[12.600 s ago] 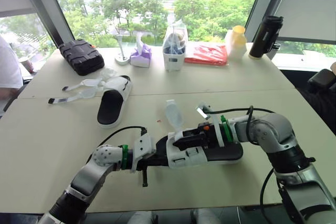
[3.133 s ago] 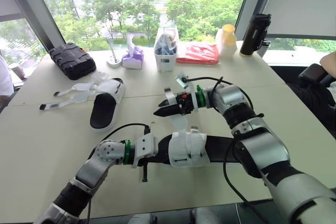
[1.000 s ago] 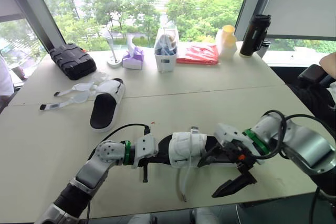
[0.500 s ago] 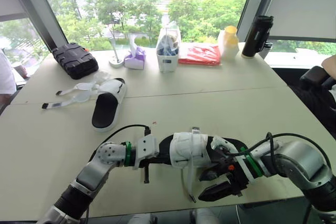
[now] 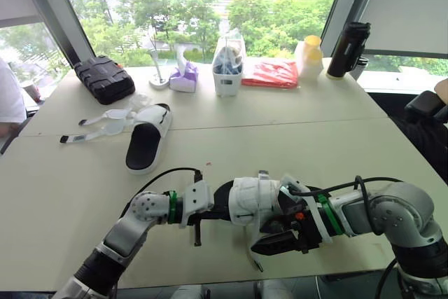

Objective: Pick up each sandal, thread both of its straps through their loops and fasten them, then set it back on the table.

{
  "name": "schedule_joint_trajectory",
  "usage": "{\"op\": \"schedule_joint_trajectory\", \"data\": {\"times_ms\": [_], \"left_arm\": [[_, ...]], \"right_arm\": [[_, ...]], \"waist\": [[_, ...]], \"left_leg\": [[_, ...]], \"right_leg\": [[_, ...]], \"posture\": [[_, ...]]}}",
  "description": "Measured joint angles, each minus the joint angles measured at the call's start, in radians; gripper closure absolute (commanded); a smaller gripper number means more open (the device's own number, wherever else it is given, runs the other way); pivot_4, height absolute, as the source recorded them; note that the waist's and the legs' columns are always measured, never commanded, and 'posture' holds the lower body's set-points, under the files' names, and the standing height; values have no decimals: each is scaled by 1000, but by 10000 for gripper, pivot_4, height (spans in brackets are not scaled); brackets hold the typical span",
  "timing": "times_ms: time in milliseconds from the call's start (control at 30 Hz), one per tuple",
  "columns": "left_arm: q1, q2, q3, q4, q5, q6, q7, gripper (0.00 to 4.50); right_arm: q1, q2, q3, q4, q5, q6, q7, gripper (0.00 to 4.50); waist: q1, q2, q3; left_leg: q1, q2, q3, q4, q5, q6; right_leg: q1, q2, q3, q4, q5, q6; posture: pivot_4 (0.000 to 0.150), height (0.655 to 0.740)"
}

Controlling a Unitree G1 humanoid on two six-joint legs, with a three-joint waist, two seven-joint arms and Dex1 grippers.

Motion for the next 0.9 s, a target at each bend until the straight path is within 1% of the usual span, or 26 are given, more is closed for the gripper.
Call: {"op": "schedule_joint_trajectory", "data": {"times_ms": [267, 367, 400, 467, 500, 533, 600, 767, 900], "left_arm": [[-2, -2, 0, 0, 6, 0, -2, 45000], [-2, -2, 0, 0, 7, 0, -3, 45000], [-2, -2, 0, 0, 8, 0, -3, 45000], [-3, -2, 0, 0, 9, 0, -4, 45000], [-3, -3, 0, 1, 9, 0, -4, 45000], [-4, -3, 0, 1, 9, 0, -5, 45000], [-4, -3, 0, 1, 10, 0, -6, 45000], [-5, -3, 0, 1, 11, 0, -7, 45000], [-8, -3, 0, 3, 11, 0, -10, 45000]], "right_arm": [[3, 26, 18, 4, 98, 0, -130, 3151], [3, 42, 25, 6, 127, 0, -167, 10852], [3, 42, 25, 7, 134, 0, -181, 14307], [3, 42, 25, 13, 141, 0, -198, 25258], [3, 42, 25, 19, 147, 0, -206, 29703], [3, 42, 25, 23, 154, 0, -213, 35538], [3, 43, 25, 24, 167, 0, -223, 44480], [1, 30, 24, 25, 197, 0, -223, 44480], [-34, -26, 6, 26, 274, 0, -170, 44480]], "waist": [[0, 0, 0], [0, 0, 0], [0, 0, 0], [0, 0, -1], [0, 0, -1], [0, 0, -1], [0, 0, -1], [0, 0, -1], [0, 0, 0]], "left_leg": [[0, 0, 0, 0, 0, 0], [0, 0, 0, 0, 0, 0], [0, 0, 0, 0, 0, 0], [0, 0, 0, 0, 0, 0], [0, 0, 0, 0, 0, 0], [0, 0, 0, 0, 0, 0], [0, 0, 0, 0, 0, 0], [0, 0, 0, 0, 0, 0], [0, 0, 0, 0, 0, 1]], "right_leg": [[1, 0, 0, 0, 0, 0], [1, 0, 0, 0, 0, 0], [1, 0, 0, 0, 0, 0], [1, 0, 0, 0, 0, 0], [1, 0, 0, 0, 0, 0], [1, 0, 0, 0, 0, 0], [1, 0, 0, 0, 0, 1], [1, 0, 0, 0, -1, 1], [1, 0, 0, -1, -1, 1]], "posture": [[1500, 7400], [1500, 7400], [1500, 7400], [1500, 7400], [1500, 7400], [1500, 7400], [1500, 7400], [1500, 7400], [1500, 7400]]}}
